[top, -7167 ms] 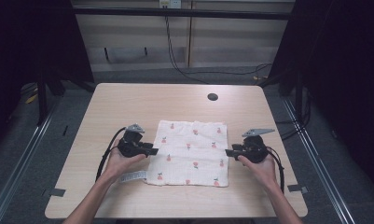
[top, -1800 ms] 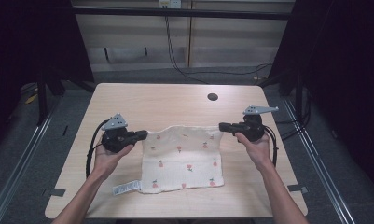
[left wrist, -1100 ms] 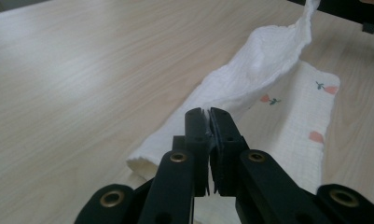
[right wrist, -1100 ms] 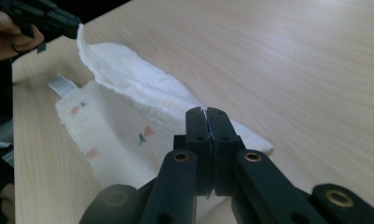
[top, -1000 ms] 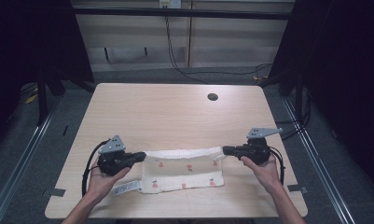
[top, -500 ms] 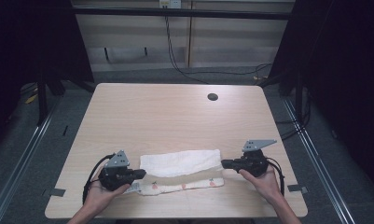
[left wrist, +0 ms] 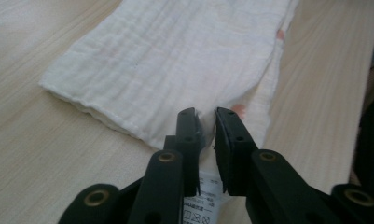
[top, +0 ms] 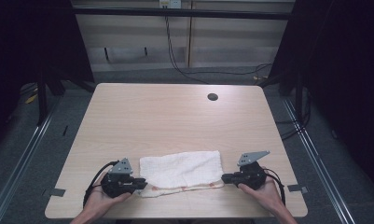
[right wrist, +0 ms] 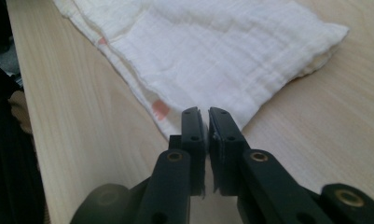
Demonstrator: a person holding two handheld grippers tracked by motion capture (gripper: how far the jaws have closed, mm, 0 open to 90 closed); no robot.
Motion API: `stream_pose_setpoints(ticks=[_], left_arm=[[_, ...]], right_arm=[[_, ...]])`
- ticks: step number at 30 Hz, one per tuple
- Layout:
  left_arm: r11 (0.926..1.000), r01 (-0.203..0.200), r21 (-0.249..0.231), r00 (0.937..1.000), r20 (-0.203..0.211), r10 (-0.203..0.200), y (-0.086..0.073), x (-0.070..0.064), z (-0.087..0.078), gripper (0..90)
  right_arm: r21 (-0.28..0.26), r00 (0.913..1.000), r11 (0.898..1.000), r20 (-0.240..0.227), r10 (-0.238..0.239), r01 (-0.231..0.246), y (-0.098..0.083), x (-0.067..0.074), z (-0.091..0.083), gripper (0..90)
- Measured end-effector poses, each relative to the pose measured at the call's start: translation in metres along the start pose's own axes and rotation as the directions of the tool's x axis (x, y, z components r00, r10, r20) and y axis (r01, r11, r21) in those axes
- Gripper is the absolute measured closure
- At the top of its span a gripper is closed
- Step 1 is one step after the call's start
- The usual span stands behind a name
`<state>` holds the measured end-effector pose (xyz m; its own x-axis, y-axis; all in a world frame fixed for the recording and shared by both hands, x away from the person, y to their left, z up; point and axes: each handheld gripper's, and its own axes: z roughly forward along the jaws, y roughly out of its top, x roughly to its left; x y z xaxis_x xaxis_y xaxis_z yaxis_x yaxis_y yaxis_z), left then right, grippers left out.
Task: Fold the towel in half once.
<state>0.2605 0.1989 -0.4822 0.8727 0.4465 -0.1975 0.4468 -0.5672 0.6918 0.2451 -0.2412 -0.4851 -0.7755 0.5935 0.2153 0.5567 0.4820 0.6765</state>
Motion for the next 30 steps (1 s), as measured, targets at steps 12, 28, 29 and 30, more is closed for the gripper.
stream_pose_setpoints(ticks=[12, 28, 29, 30], left_arm=[[0.9962, 0.058, -0.065, 0.9973, -0.042, -0.061, 0.014, 0.018, -0.005, 65.3], [0.9987, 0.046, 0.020, 0.9963, -0.073, -0.045, 0.035, 0.039, 0.041, 56.4], [0.9985, 0.053, 0.014, 0.9961, -0.070, -0.052, 0.038, 0.038, 0.045, 55.0], [0.9986, 0.052, 0.010, 0.9972, -0.054, -0.051, 0.040, 0.038, 0.047, 54.4]], right_arm=[[-0.086, 0.9996, 0.996, -0.011, 0.027, -0.027, 0.010, 0.008, -0.011, 67.7], [0.052, 0.9961, 0.997, 0.076, 0.044, -0.048, 0.025, -0.003, 0.033, 77.8], [0.055, 0.9950, 0.997, 0.087, 0.049, -0.054, 0.021, -0.007, 0.029, 84.3], [0.052, 0.9944, 0.996, 0.086, 0.062, -0.066, 0.019, -0.009, 0.027, 85.5]])
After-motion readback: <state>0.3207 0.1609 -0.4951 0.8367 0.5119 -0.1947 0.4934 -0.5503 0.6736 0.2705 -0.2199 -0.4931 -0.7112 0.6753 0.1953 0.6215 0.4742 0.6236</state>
